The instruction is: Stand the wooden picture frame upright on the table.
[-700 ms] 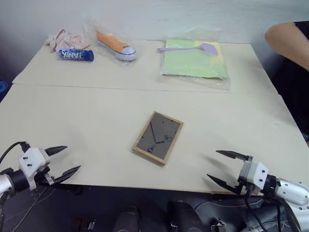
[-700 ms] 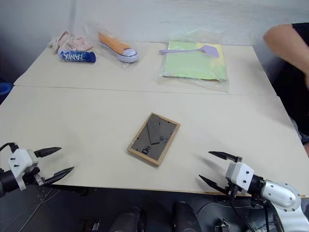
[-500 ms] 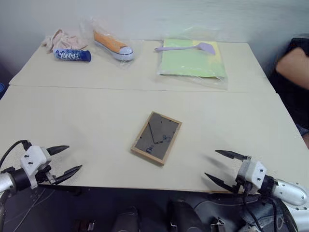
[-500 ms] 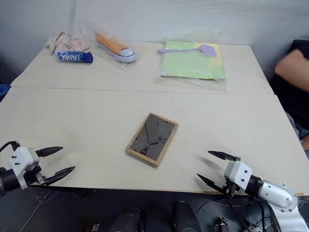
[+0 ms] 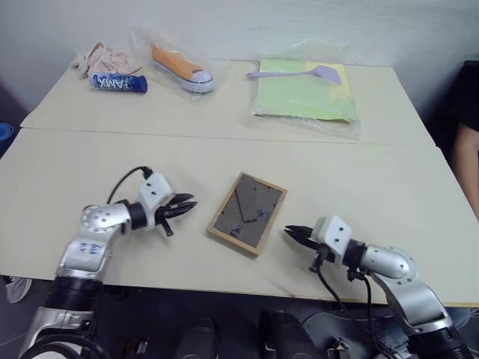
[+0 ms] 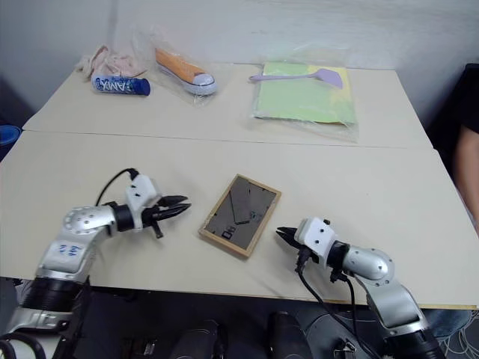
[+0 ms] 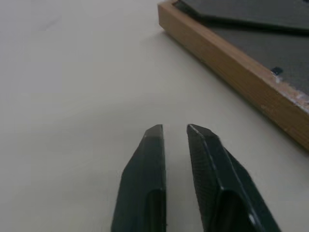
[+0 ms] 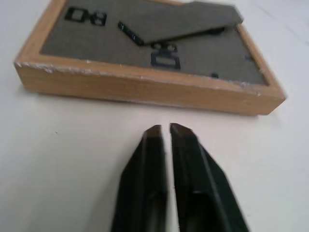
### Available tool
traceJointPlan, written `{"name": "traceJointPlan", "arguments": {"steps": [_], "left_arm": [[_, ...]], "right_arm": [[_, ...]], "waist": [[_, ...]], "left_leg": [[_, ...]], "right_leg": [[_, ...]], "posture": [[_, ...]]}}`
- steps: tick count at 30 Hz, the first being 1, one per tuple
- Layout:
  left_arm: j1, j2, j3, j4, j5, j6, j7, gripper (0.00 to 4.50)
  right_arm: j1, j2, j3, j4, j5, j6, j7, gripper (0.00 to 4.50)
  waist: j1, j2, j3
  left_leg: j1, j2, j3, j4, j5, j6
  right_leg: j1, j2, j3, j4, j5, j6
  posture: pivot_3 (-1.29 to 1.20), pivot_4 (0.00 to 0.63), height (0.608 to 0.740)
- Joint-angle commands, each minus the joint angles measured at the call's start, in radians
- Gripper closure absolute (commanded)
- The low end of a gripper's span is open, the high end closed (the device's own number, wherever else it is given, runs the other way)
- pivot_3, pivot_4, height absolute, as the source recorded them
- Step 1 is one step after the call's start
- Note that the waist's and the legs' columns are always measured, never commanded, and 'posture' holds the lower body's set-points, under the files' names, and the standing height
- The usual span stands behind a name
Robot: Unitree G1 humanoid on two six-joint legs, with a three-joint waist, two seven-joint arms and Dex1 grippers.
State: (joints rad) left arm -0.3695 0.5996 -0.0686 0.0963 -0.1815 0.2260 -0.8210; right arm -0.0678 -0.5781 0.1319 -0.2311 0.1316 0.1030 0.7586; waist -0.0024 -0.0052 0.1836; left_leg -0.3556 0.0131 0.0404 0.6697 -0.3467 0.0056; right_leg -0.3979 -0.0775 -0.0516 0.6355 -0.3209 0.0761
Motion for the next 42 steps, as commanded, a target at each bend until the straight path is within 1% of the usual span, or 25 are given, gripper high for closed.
{"name": "traceJointPlan", "arguments": {"steps": [1, 4, 6, 10, 13, 16, 17, 19, 21, 23, 24, 26, 28, 31, 32, 35, 37, 40, 42], "left_arm": [[-0.028, -0.027, -0.052, 0.021, 0.041, -0.061, -0.018, 4.0], [-0.017, -0.042, -0.087, -0.008, 0.054, -0.066, -0.036, 4.0], [0.009, -0.05, -0.088, -0.052, 0.031, -0.029, -0.039, 4.0], [0.053, -0.046, -0.085, -0.097, 0.023, -0.013, -0.045, 4.0], [0.108, -0.046, -0.062, -0.147, -0.011, 0.016, -0.047, 4.0], [0.128, -0.046, -0.033, -0.16, -0.025, 0.031, -0.029, 4.0], [0.134, -0.045, -0.014, -0.17, -0.052, 0.04, -0.037, 4.0], [0.156, -0.015, 0.026, -0.187, -0.103, 0.074, -0.071, 4.0], [0.168, 0.024, 0.069, -0.181, -0.134, 0.161, -0.075, 4.0], [0.162, 0.066, 0.132, -0.183, -0.242, 0.391, -0.073, 3.61], [0.158, 0.079, 0.151, -0.188, -0.288, 0.473, -0.076, 3.47], [0.128, 0.147, 0.149, -0.215, -0.432, 0.754, -0.132, 2.92], [0.062, 0.167, 0.148, -0.211, -0.513, 0.945, -0.124, 2.35], [-0.081, 0.104, 0.174, -0.132, -0.554, 1.149, -0.037, 1.49], [-0.133, 0.09, 0.157, -0.099, -0.544, 1.224, -0.011, 1.2], [-0.238, 0.031, 0.134, -0.022, -0.545, 1.35, 0.03, 0.31], [-0.276, 0.009, 0.105, 0.007, -0.545, 1.383, 0.046, 0.31], [-0.313, -0.035, 0.067, 0.049, -0.55, 1.388, 0.079, 0.31], [-0.331, -0.053, 0.033, 0.072, -0.583, 1.388, 0.097, 0.31]], "right_arm": [[-0.031, 0.023, 0.024, -0.021, -0.017, 0.02, -0.014, 4.5], [-0.059, 0.036, 0.031, -0.02, -0.02, 0.033, -0.019, 4.5], [-0.076, 0.038, 0.03, -0.012, -0.023, 0.04, -0.016, 4.5], [-0.095, 0.036, 0.025, 0.002, -0.023, 0.044, -0.013, 4.5], [-0.114, 0.031, 0.023, 0.034, -0.026, 0.029, 0.002, 4.5], [-0.117, 0.025, 0.026, 0.048, -0.028, 0.027, 0.015, 4.5], [-0.117, 0.022, 0.025, 0.052, -0.029, 0.02, 0.019, 4.5], [-0.113, 0.009, 0.013, 0.056, -0.028, 0.006, 0.031, 4.5], [-0.106, -0.006, -0.009, 0.048, -0.02, -0.002, 0.043, 4.5], [-0.081, -0.037, -0.029, 0.007, 0.006, 0.025, 0.07, 4.5], [-0.073, -0.047, -0.033, -0.006, 0.014, 0.034, 0.08, 4.5], [-0.035, -0.08, -0.023, -0.055, 0.021, 0.065, 0.109, 4.5], [-0.007, -0.097, -0.008, -0.089, 0.015, 0.089, 0.118, 4.5], [0.005, -0.09, 0.006, -0.105, 0.005, 0.105, 0.108, 4.5], [0.002, -0.085, 0.011, -0.105, 0.001, 0.108, 0.104, 4.5], [-0.016, -0.075, 0.026, -0.102, -0.011, 0.117, 0.089, 4.5], [-0.028, -0.073, 0.034, -0.097, -0.021, 0.121, 0.088, 4.5], [-0.047, -0.069, 0.048, -0.087, -0.036, 0.119, 0.088, 4.5], [-0.057, -0.066, 0.057, -0.084, -0.043, 0.115, 0.087, 4.5]], "waist": [[0.001, 0.0, 0.0], [0.0, 0.0, 0.0], [0.0, 0.0, 0.0], [-0.001, 0.0, 0.0], [0.0, 0.0, 0.0], [-0.002, 0.0, 0.0], [-0.002, 0.0, 0.0], [-0.001, 0.0, 0.0], [-0.004, 0.0, 0.0], [-0.003, 0.0, 0.0], [-0.003, 0.0, 0.0], [-0.003, 0.0, 0.0], [-0.003, 0.0, 0.0], [0.005, 0.0, 0.0], [0.005, 0.0, 0.0], [0.002, -0.001, 0.0], [-0.002, -0.001, 0.0], [0.0, -0.001, -0.001], [0.001, -0.001, -0.001]], "left_leg": [[0.0, 0.0, 0.0, 0.002, 0.0, 0.0], [0.0, 0.0, -0.001, 0.005, 0.0, 0.0], [0.0, 0.0, -0.001, 0.005, 0.0, 0.0], [0.0, 0.001, -0.001, 0.005, 0.0, 0.0], [0.0, 0.001, -0.001, 0.005, 0.0, 0.0], [0.0, 0.001, -0.001, 0.005, 0.0, 0.0], [0.0, 0.001, -0.001, 0.005, 0.0, 0.0], [0.001, 0.001, -0.002, 0.005, 0.0, 0.0], [0.0, 0.001, -0.002, 0.005, 0.0, 0.0], [0.0, 0.001, -0.002, 0.005, 0.0, 0.0], [0.001, 0.001, -0.002, 0.005, 0.0, 0.0], [0.001, 0.001, -0.003, 0.005, -0.001, 0.0], [0.001, 0.001, -0.004, 0.004, -0.001, 0.001], [0.0, 0.001, -0.004, 0.006, -0.001, 0.001], [0.0, 0.0, -0.005, 0.007, -0.001, 0.001], [-0.002, 0.0, -0.005, 0.01, -0.002, 0.002], [-0.002, -0.001, -0.004, 0.01, -0.002, 0.002], [-0.001, 0.0, -0.004, 0.01, -0.002, 0.001], [-0.001, 0.0, -0.004, 0.011, -0.002, 0.001]], "right_leg": [[0.0, 0.0, 0.0, 0.001, 0.0, 0.0], [0.0, 0.0, 0.0, 0.001, 0.0, 0.0], [0.0, 0.0, 0.001, 0.001, 0.0, 0.0], [0.0, -0.001, 0.001, 0.002, 0.0, 0.0], [0.0, -0.001, 0.001, 0.003, 0.0, 0.0], [0.001, -0.001, 0.001, 0.002, 0.0, 0.0], [0.001, -0.001, 0.001, 0.002, 0.0, 0.0], [0.001, -0.001, 0.001, 0.002, 0.0, 0.0], [0.001, -0.001, 0.001, 0.002, 0.0, 0.0], [0.0, -0.001, 0.001, 0.002, 0.0, 0.0], [0.001, -0.001, 0.001, 0.002, 0.0, 0.0], [0.001, -0.001, 0.001, 0.002, 0.0, 0.0], [0.002, -0.001, 0.0, 0.002, 0.0, 0.0], [0.003, -0.001, 0.0, 0.002, 0.0, 0.0], [0.003, -0.001, 0.0, 0.003, 0.0, 0.0], [0.002, 0.0, 0.0, 0.005, 0.0, 0.0], [0.002, 0.0, 0.001, 0.005, 0.0, 0.001], [0.002, 0.0, 0.001, 0.006, 0.0, 0.001], [0.002, 0.0, 0.001, 0.006, 0.0, 0.001]], "posture": [[0.0, 0.15, 0.74], [0.0, 0.15, 0.74], [0.0, 0.15, 0.74], [0.0, 0.15, 0.74], [0.0, 0.15, 0.74], [0.0, 0.15, 0.74], [0.0, 0.15, 0.74], [0.0, 0.15, 0.74], [0.0, 0.15, 0.74], [0.0, 0.15, 0.74], [0.0, 0.15, 0.74], [0.0, 0.15, 0.74], [0.0, 0.15, 0.74], [0.0, 0.15, 0.74], [0.0, 0.15, 0.74], [0.0, 0.15, 0.74], [0.0, 0.15, 0.74], [0.0, 0.15, 0.74], [0.0, 0.15, 0.74]]}}
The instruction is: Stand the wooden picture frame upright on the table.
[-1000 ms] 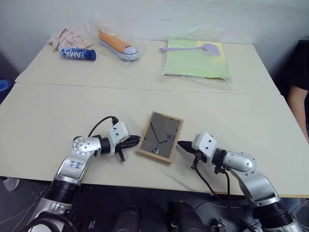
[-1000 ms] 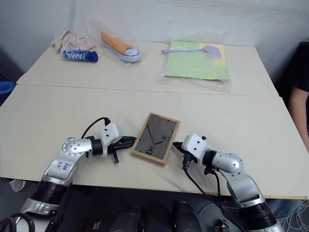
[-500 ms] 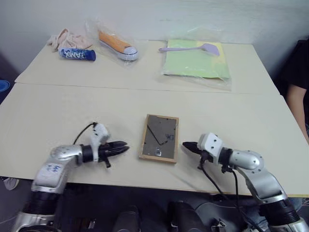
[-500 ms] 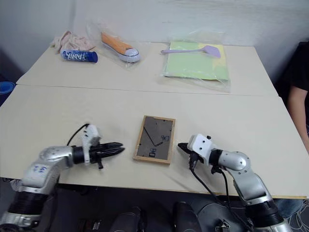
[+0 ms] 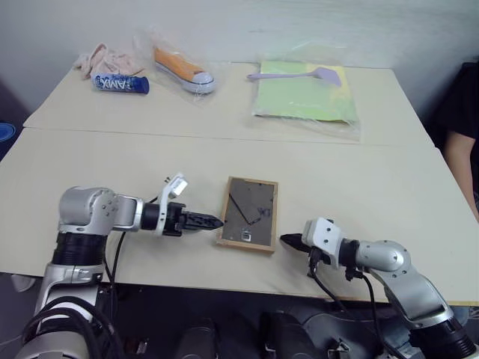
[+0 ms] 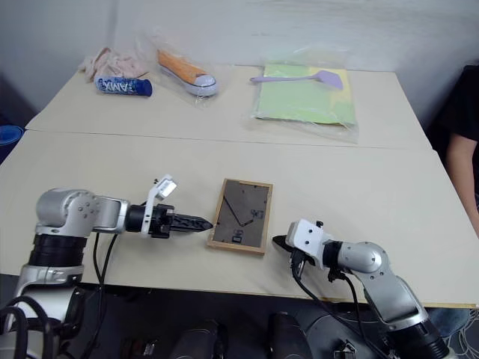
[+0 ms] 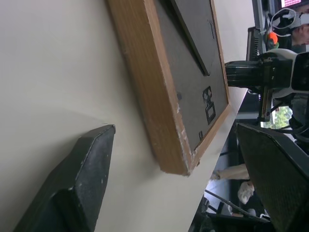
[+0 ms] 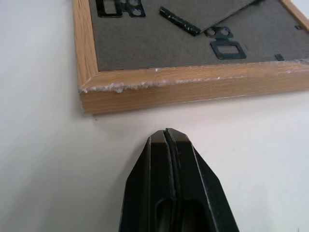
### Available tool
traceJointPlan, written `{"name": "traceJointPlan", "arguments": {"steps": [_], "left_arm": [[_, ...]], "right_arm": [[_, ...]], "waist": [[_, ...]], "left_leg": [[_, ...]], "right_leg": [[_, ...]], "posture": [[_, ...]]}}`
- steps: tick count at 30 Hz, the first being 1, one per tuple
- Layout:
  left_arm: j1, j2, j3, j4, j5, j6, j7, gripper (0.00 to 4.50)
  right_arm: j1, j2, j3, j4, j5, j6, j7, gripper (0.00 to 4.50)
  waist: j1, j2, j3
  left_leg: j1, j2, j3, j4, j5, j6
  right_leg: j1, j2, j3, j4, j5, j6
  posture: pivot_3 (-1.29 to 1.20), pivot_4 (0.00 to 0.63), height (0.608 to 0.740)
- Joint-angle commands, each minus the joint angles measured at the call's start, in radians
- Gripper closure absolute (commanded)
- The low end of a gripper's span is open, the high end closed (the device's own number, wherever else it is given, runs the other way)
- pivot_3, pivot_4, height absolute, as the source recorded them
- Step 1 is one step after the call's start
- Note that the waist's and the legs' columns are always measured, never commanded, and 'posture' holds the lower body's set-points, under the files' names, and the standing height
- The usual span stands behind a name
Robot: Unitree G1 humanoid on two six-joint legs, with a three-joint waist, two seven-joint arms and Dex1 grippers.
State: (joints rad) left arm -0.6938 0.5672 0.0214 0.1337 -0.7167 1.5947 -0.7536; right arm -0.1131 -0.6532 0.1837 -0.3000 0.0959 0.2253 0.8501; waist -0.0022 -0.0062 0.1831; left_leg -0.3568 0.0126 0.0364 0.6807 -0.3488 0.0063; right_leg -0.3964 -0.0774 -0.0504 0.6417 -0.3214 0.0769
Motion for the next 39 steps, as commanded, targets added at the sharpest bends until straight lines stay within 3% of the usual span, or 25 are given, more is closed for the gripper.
{"name": "traceJointPlan", "arguments": {"steps": [1, 4, 12, 15, 22, 23, 25, 30, 36, 37, 39], "left_arm": [[-0.013, -0.025, -0.071, 0.043, -0.066, 0.02, 0.037, 0.31], [-0.027, -0.039, -0.114, 0.054, -0.116, 0.02, 0.069, 0.31], [-0.063, -0.128, -0.067, 0.163, -0.248, 0.02, 0.221, 0.31], [-0.061, -0.136, -0.039, 0.176, -0.27, 0.02, 0.27, 0.82], [0.001, -0.123, 0.06, 0.123, -0.282, 0.02, 0.316, 2.93], [0.016, -0.131, 0.095, 0.101, -0.281, 0.013, 0.317, 3.21], [0.079, -0.108, 0.118, 0.01, -0.256, -0.115, 0.268, 3.28], [0.216, -0.031, 0.036, -0.163, -0.087, -0.541, 0.053, 3.28], [0.255, -0.013, -0.044, -0.21, 0.0, -0.679, -0.05, 3.28], [0.257, -0.014, -0.048, -0.214, 0.0, -0.681, -0.059, 3.28], [0.258, -0.017, -0.049, -0.223, -0.012, -0.668, -0.072, 3.28]], "right_arm": [[-0.016, 0.011, 0.009, -0.013, -0.009, -0.008, -0.007, 4.5], [-0.027, 0.019, 0.021, -0.012, -0.022, -0.012, -0.01, 4.5], [-0.046, 0.051, 0.057, -0.017, -0.052, -0.008, -0.018, 4.5], [-0.046, 0.053, 0.055, -0.013, -0.055, -0.008, -0.017, 4.5], [-0.012, 0.013, -0.045, -0.001, 0.016, -0.049, 0.02, 4.5], [-0.008, 0.014, -0.074, -0.002, 0.044, -0.048, 0.023, 4.33], [-0.012, 0.019, -0.147, -0.026, 0.185, -0.004, 0.078, 3.99], [-0.101, 0.062, -0.217, -0.087, 0.496, 0.268, 0.079, 2.39], [-0.281, 0.162, -0.156, -0.028, 0.539, 0.417, -0.026, 0.29], [-0.301, 0.171, -0.144, -0.015, 0.53, 0.42, -0.026, 0.04], [-0.344, 0.193, -0.128, 0.018, 0.516, 0.406, -0.02, 0.04]], "waist": [[0.002, 0.0, 0.0], [0.004, 0.0, 0.0], [0.006, 0.0, 0.0], [0.005, -0.001, 0.0], [0.0, -0.001, 0.0], [-0.001, -0.001, 0.0], [-0.006, -0.001, 0.0], [-0.013, -0.001, 0.0], [-0.011, 0.0, -0.001], [-0.008, 0.0, -0.001], [-0.001, 0.0, -0.001]], "left_leg": [[0.0, 0.0, 0.0, 0.0, 0.0, 0.0], [0.0, -0.001, 0.0, 0.001, 0.0, 0.0], [0.0, -0.001, 0.0, 0.001, 0.0, 0.0], [0.0, -0.001, -0.001, 0.001, 0.0, 0.0], [0.0, -0.001, 0.0, 0.001, 0.0, -0.001], [0.0, -0.001, 0.0, 0.001, 0.0, -0.001], [0.0, 0.0, 0.0, 0.001, 0.0, -0.002], [0.002, 0.001, 0.0, 0.001, 0.001, -0.005], [0.002, 0.001, 0.0, 0.0, 0.001, -0.004], [0.002, 0.001, -0.001, -0.001, 0.001, -0.004], [0.0, 0.001, -0.001, -0.001, 0.0, -0.003]], "right_leg": [[0.0, 0.0, 0.0, 0.0, 0.0, 0.0], [0.0, -0.001, 0.0, 0.0, 0.0, 0.0], [0.001, -0.001, 0.0, 0.0, 0.0, 0.0], [0.001, -0.001, 0.0, 0.0, 0.0, 0.0], [0.0, 0.0, -0.001, 0.0, 0.0, 0.0], [0.0, 0.0, -0.001, 0.0, 0.0, 0.0], [0.0, 0.0, 0.0, 0.0, 0.0, 0.0], [0.001, 0.001, 0.0, -0.003, 0.0, 0.0], [0.0, 0.0, 0.0, -0.003, -0.001, -0.001], [0.0, 0.0, 0.0, -0.004, -0.001, -0.001], [-0.001, -0.001, 0.0, -0.005, -0.001, -0.001]], "posture": [[0.0, 0.15, 0.74], [0.0, 0.15, 0.74], [0.0, 0.15, 0.74], [0.0, 0.15, 0.74], [0.0, 0.15, 0.74], [0.0, 0.15, 0.74], [0.0, 0.15, 0.74], [0.0, 0.15, 0.74], [0.0, 0.15, 0.74], [0.0, 0.15, 0.74], [0.0, 0.15, 0.74]]}}
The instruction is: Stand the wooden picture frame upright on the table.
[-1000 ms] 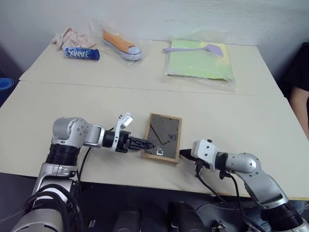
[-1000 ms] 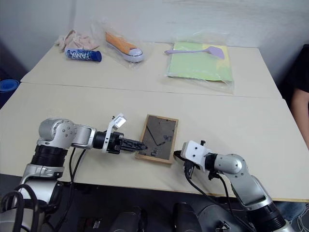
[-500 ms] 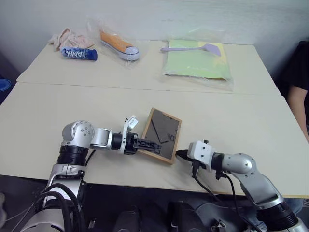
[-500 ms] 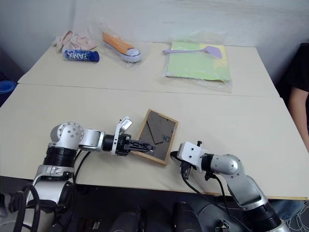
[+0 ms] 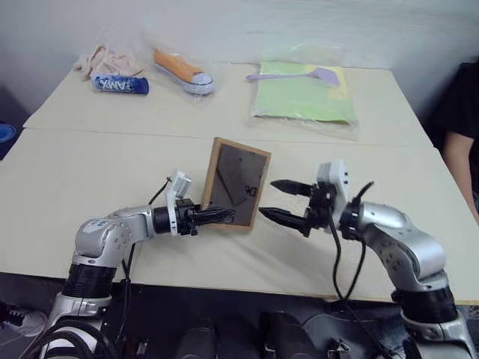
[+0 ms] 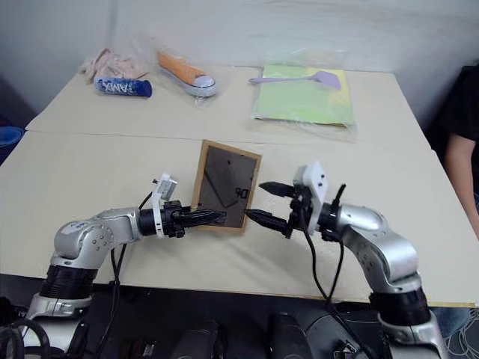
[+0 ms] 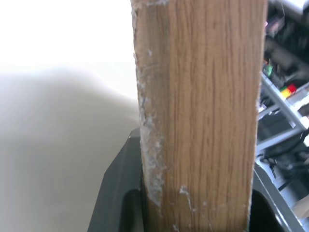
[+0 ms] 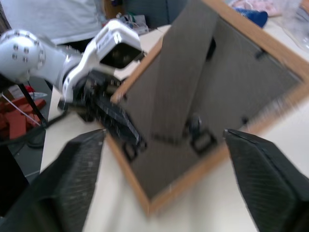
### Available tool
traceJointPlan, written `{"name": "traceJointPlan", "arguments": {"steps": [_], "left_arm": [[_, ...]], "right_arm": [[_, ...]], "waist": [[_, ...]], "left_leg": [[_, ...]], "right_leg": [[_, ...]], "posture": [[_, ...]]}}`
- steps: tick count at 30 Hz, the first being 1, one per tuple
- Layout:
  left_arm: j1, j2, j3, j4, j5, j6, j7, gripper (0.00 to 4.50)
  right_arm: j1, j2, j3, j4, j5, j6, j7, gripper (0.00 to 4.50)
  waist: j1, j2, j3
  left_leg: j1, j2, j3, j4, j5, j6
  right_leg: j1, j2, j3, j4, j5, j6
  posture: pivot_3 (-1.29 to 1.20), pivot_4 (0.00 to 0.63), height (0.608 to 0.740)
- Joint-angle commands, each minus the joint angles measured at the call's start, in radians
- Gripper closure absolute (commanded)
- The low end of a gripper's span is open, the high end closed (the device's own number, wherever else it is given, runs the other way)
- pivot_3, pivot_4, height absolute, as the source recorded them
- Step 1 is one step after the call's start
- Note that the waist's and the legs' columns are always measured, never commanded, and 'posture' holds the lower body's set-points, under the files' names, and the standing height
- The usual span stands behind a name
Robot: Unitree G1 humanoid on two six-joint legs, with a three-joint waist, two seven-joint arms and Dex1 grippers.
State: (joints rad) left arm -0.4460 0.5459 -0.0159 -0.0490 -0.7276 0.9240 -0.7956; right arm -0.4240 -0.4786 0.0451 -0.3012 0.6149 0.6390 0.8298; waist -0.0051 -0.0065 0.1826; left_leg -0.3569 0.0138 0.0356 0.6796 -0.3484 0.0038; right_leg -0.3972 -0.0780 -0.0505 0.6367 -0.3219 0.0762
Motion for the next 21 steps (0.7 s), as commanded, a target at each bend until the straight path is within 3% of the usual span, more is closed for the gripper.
{"name": "traceJointPlan", "arguments": {"steps": [1, 9, 14, 21], "left_arm": [[0.01, 0.004, -0.011, -0.041, -0.004, 0.007, -0.034, 3.28], [0.02, 0.011, -0.018, -0.062, 0.014, 0.001, -0.049, 3.28], [0.015, 0.005, 0.008, -0.056, -0.01, 0.038, -0.038, 3.28], [-0.004, -0.013, 0.076, -0.041, -0.1, 0.126, -0.04, 3.28]], "right_arm": [[-0.043, 0.022, 0.014, 0.027, -0.006, -0.012, 0.003, 0.04], [-0.132, 0.09, 0.092, 0.065, -0.01, -0.029, 0.066, 0.04], [-0.082, 0.035, 0.085, -0.043, 0.045, -0.026, 0.166, 0.04], [-0.006, -0.037, 0.069, -0.03, -0.072, -0.222, 0.226, 0.04]], "waist": [[0.002, 0.0, 0.0], [0.0, 0.0, 0.0], [0.003, 0.0, 0.0], [0.0, 0.0, 0.0]], "left_leg": [[-0.001, 0.0, 0.0, 0.0, 0.0, 0.0], [-0.003, 0.0, 0.0, 0.001, -0.001, 0.003], [-0.004, 0.0, 0.0, 0.001, -0.002, 0.003], [-0.004, -0.001, -0.001, 0.001, -0.002, 0.004]], "right_leg": [[0.0, 0.0, 0.0, 0.0, 0.0, 0.0], [-0.001, 0.0, -0.001, 0.001, 0.0, 0.001], [-0.001, 0.0, -0.001, 0.001, 0.0, 0.001], [-0.001, -0.001, -0.001, 0.0, 0.001, 0.001]], "posture": [[0.0, 0.15, 0.74], [0.0, 0.15, 0.74], [0.0, 0.15, 0.74], [0.0, 0.15, 0.74]]}}
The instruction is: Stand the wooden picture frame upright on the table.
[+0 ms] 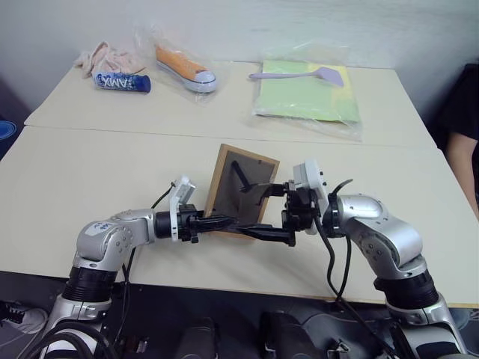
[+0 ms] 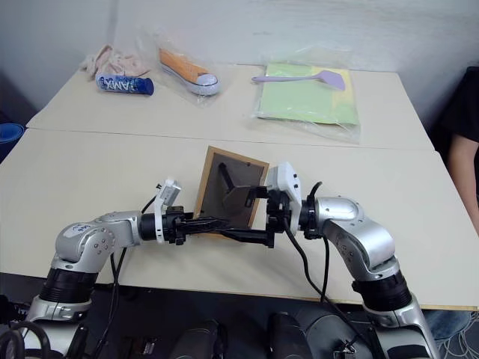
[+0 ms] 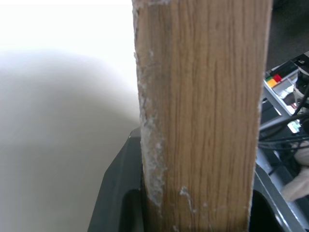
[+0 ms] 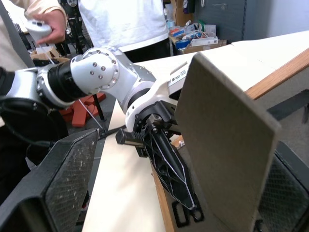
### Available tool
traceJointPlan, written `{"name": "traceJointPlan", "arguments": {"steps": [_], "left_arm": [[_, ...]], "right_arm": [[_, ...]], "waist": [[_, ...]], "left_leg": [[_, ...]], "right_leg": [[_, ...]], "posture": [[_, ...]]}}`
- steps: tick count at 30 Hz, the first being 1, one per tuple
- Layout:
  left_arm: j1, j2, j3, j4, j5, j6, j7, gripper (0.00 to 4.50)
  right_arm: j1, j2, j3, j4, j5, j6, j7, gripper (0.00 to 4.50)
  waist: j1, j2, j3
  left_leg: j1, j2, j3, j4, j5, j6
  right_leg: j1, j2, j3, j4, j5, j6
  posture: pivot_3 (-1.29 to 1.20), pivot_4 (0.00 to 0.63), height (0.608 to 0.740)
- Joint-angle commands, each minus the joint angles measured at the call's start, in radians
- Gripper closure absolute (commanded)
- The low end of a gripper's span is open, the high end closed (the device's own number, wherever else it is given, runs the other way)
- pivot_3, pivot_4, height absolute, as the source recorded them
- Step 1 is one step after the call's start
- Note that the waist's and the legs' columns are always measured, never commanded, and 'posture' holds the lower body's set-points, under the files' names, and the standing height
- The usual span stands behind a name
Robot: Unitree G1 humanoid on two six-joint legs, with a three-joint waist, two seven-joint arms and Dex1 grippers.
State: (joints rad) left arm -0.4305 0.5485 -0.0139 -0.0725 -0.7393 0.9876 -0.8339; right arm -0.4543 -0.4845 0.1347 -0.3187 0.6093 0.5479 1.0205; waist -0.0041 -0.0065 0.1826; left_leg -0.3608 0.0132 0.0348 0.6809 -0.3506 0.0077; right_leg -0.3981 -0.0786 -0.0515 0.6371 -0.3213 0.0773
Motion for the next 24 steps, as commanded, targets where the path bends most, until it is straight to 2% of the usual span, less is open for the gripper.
{"name": "traceJointPlan", "arguments": {"steps": [1, 4, 8, 11, 13, 16, 20, 24], "left_arm": [[-0.028, -0.028, 0.105, -0.012, -0.136, 0.107, 0.009, 3.28], [-0.078, -0.042, 0.203, 0.039, -0.292, 0.339, 0.055, 3.28], [-0.132, -0.036, 0.29, 0.126, -0.391, 0.563, 0.136, 3.28], [-0.161, 0.07, 0.201, 0.238, -0.521, 0.627, 0.192, 3.28], [-0.184, 0.145, 0.1, 0.301, -0.648, 0.627, 0.21, 3.28], [-0.225, 0.179, 0.031, 0.375, -0.803, 0.627, 0.276, 3.28], [-0.259, 0.189, -0.01, 0.418, -0.937, 0.627, 0.372, 3.28], [-0.284, 0.192, -0.037, 0.449, -1.058, 0.627, 0.459, 3.28]], "right_arm": [[0.036, -0.041, -0.023, -0.002, -0.093, -0.179, 0.046, 0.04], [0.065, -0.058, -0.078, 0.028, -0.13, -0.33, 0.07, 0.04], [0.08, -0.075, -0.172, 0.046, -0.133, -0.475, 0.084, 0.04], [0.062, -0.09, -0.187, 0.102, -0.243, -0.7, 0.103, 0.04], [0.032, -0.103, -0.142, 0.214, -0.421, -0.983, 0.091, 0.04], [-0.019, -0.07, -0.082, 0.356, -0.571, -1.235, 0.03, 0.04], [-0.07, -0.04, -0.031, 0.487, -0.679, -1.398, -0.055, 0.04], [-0.114, 0.001, -0.01, 0.61, -0.837, -1.52, -0.212, 0.04]], "waist": [[0.0, 0.0, 0.0], [0.001, -0.001, 0.0], [0.0, -0.001, 0.0], [-0.004, -0.001, 0.0], [-0.008, -0.001, 0.001], [-0.019, -0.001, 0.001], [-0.024, -0.002, 0.001], [-0.026, -0.002, 0.001]], "left_leg": [[0.0, 0.0, 0.0, 0.0, 0.0, 0.0], [0.0, 0.0, 0.0, 0.0, 0.0, 0.0], [0.0, 0.0, 0.0, 0.001, 0.0, 0.0], [0.0, 0.0, 0.0, 0.0, 0.001, -0.001], [0.001, 0.0, 0.0, 0.0, 0.001, -0.002], [0.002, 0.0, 0.0, 0.0, 0.001, -0.002], [0.002, 0.0, 0.0, 0.0, 0.001, -0.003], [0.002, 0.0, 0.0, 0.002, 0.002, -0.003]], "right_leg": [[0.0, 0.0, 0.0, 0.0, 0.0, 0.0], [0.0, 0.0, 0.0, 0.0, 0.0, 0.0], [0.0, 0.001, 0.0, 0.001, 0.0, 0.0], [0.0, 0.001, 0.0, 0.001, 0.0, 0.0], [0.0, 0.001, 0.0, 0.001, 0.0, 0.0], [0.0, 0.0, 0.001, 0.0, 0.0, 0.0], [0.0, 0.0, 0.001, 0.002, 0.0, 0.0], [0.0, 0.0, 0.001, 0.003, 0.0, 0.0]], "posture": [[0.0, 0.15, 0.74], [0.0, 0.15, 0.74], [0.0, 0.15, 0.74], [0.0, 0.15, 0.74], [0.0, 0.15, 0.74], [0.0, 0.15, 0.74], [0.0, 0.15, 0.74], [0.0, 0.15, 0.74]]}}
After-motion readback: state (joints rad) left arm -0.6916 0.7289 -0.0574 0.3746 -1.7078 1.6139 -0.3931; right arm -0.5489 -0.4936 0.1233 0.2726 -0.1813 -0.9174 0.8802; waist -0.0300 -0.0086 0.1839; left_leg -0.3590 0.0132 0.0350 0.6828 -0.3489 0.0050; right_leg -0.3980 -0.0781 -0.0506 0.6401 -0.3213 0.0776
